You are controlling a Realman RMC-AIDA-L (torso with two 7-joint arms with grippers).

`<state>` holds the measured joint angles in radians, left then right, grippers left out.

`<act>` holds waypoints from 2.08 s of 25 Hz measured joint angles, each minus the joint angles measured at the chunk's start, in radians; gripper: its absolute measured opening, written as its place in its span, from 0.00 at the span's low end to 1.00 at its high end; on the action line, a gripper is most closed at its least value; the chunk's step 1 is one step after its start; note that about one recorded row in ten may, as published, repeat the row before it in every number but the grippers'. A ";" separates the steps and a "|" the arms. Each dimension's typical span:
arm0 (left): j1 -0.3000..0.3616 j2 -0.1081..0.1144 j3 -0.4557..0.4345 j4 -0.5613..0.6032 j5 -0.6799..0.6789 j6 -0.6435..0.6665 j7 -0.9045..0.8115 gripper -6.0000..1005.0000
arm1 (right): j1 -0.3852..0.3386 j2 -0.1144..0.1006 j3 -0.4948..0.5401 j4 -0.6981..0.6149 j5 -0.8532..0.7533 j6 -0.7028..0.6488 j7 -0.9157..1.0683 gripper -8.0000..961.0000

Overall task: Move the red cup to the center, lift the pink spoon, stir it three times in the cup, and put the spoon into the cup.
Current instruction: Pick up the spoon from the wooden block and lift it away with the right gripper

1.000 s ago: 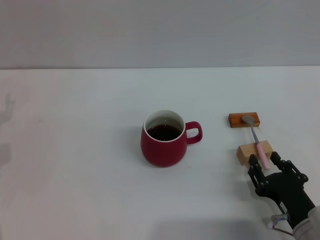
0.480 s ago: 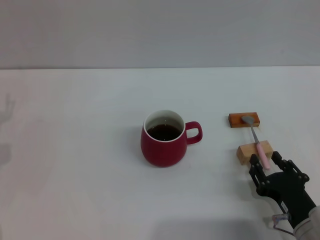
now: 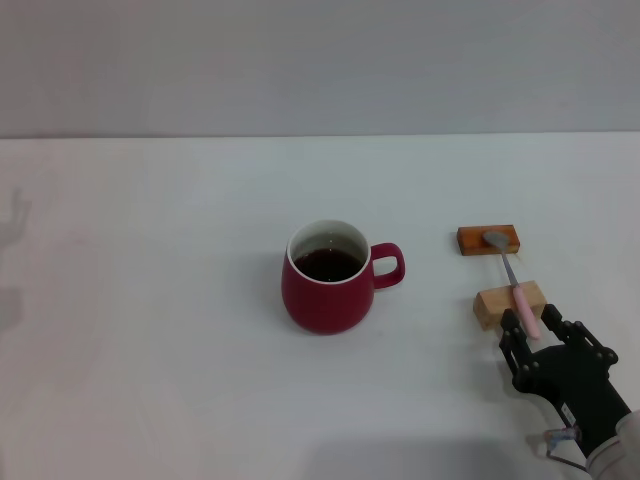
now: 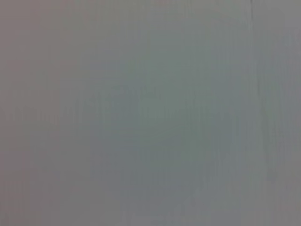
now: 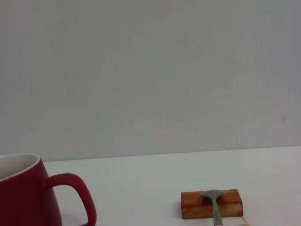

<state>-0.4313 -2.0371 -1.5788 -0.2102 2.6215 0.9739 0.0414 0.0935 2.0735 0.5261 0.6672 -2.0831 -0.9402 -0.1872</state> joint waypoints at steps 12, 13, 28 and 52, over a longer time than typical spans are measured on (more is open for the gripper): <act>0.003 -0.002 -0.003 0.000 0.000 0.000 0.000 0.84 | 0.000 0.000 -0.004 0.000 0.000 -0.002 0.000 0.47; 0.003 -0.002 -0.003 0.000 0.000 0.000 0.000 0.84 | 0.000 0.000 -0.004 0.000 0.000 -0.002 0.000 0.47; 0.003 -0.005 -0.005 0.000 0.000 0.012 0.000 0.84 | 0.006 -0.001 0.002 -0.001 0.002 0.002 0.000 0.34; 0.003 -0.007 -0.007 0.000 0.000 0.023 0.000 0.84 | 0.004 0.000 0.001 -0.004 0.002 0.003 0.000 0.29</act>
<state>-0.4280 -2.0442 -1.5861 -0.2102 2.6215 0.9966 0.0414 0.0974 2.0739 0.5275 0.6629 -2.0815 -0.9372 -0.1871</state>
